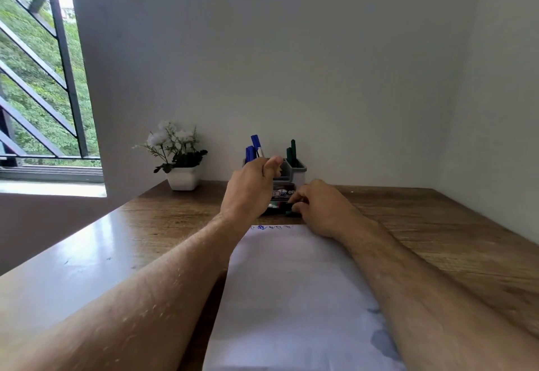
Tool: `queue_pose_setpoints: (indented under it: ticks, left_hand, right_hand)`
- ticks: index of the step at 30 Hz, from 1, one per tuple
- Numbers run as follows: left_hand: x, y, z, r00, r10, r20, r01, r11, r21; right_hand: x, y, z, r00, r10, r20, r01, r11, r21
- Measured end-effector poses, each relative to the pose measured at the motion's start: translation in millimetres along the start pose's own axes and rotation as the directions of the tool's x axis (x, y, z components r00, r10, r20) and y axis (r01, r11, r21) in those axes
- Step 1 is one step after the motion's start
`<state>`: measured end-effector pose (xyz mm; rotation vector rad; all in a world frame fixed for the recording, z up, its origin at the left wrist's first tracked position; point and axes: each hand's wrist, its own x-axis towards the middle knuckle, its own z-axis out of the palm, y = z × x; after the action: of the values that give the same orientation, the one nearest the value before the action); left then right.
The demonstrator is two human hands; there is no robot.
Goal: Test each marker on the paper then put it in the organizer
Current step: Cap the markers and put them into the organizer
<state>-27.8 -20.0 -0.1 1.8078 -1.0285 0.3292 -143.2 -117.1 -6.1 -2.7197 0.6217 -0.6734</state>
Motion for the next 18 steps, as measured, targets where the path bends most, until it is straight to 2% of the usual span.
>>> queue_pose_setpoints:
  ticks: [2, 7, 10, 12, 14, 16, 18]
  left_hand:
    - [-1.2, -2.0, 1.5, 1.0, 0.007, -0.02, -0.006, 0.999, 0.034]
    - [1.0, 2.7, -4.4, 0.984, 0.029, -0.177, -0.018, 0.998, 0.062]
    - [0.4, 0.7, -5.5, 0.991, 0.008, -0.134, -0.011, 1.0, -0.022]
    - [-2.4, 1.2, -5.6, 0.998, 0.031, -0.057, -0.036, 0.995, -0.094]
    - [-5.2, 4.4, -5.0, 0.996, 0.078, 0.045, -0.069, 0.982, -0.173]
    - [-5.6, 6.6, -2.5, 0.99, 0.072, 0.119, -0.035, 0.957, -0.289]
    - [-4.8, 6.4, 0.7, 0.993, 0.031, 0.114, 0.013, 0.931, -0.365]
  right_hand:
    - [1.3, -3.2, -2.4, 0.995, 0.001, -0.104, 0.01, 0.995, 0.102]
    - [5.7, -6.8, -5.6, 0.95, 0.043, -0.311, 0.063, 0.945, 0.322]
    - [8.6, -10.0, -9.2, 0.92, 0.147, -0.364, 0.057, 0.867, 0.495]
    - [11.8, -11.3, -11.0, 0.906, 0.241, -0.349, 0.062, 0.74, 0.67]
    - [13.9, -11.2, -13.9, 0.898, 0.326, -0.295, 0.072, 0.553, 0.83]
    - [13.5, -11.0, -16.7, 0.902, 0.356, -0.244, 0.092, 0.392, 0.915]
    - [11.0, -10.2, -19.6, 0.911, 0.363, -0.195, 0.085, 0.295, 0.952]
